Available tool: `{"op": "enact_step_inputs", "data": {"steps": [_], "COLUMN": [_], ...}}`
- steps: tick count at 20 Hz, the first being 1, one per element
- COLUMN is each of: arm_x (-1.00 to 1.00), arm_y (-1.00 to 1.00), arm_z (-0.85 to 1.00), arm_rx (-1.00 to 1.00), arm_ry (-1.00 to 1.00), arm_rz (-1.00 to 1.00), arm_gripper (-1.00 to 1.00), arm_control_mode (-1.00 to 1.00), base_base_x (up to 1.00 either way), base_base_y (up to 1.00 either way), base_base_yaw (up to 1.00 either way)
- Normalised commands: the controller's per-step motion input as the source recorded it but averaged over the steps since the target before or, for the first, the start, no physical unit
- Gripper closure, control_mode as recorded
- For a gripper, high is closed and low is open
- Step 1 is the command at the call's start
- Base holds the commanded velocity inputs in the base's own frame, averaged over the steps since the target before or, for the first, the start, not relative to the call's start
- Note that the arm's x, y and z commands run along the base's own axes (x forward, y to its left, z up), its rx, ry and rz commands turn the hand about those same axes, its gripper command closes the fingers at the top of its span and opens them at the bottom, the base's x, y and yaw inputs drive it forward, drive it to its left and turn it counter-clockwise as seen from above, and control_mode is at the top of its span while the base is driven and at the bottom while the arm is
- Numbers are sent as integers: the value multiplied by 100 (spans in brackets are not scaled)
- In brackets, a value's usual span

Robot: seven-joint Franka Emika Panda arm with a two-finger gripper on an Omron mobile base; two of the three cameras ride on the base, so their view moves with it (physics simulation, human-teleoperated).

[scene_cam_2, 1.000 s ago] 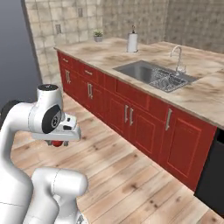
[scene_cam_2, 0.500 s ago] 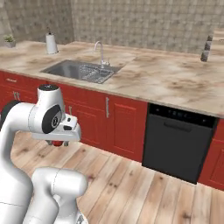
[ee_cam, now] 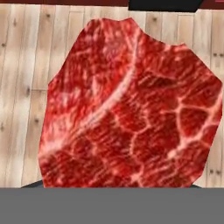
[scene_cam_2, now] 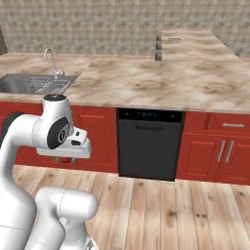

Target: Take the steak from the fridge and place it on the digital scale on the counter by the fridge. Wait a few seconds for a reading, then move it to the plate on the dining counter.

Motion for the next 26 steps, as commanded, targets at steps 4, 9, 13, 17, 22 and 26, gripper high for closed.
{"op": "enact_step_inputs", "data": {"steps": [4,9,13,17,22,26], "arm_x": [0,0,0,0,0,0], "arm_y": [0,0,0,0,0,0], "arm_z": [0,0,0,0,0,0], "arm_rx": [0,0,0,0,0,0], "arm_ry": [0,0,0,0,0,0], "arm_rz": [0,0,0,0,0,0], "arm_gripper": [100,100,100,100,100,100], "arm_control_mode": [100,100,100,100,100,100], "base_base_x": [84,100,86,46,55,55], "base_base_y": [-40,-59,-87,-100,-100,-100], "base_base_yaw": [-18,8,4,-10,-11,-11]}}
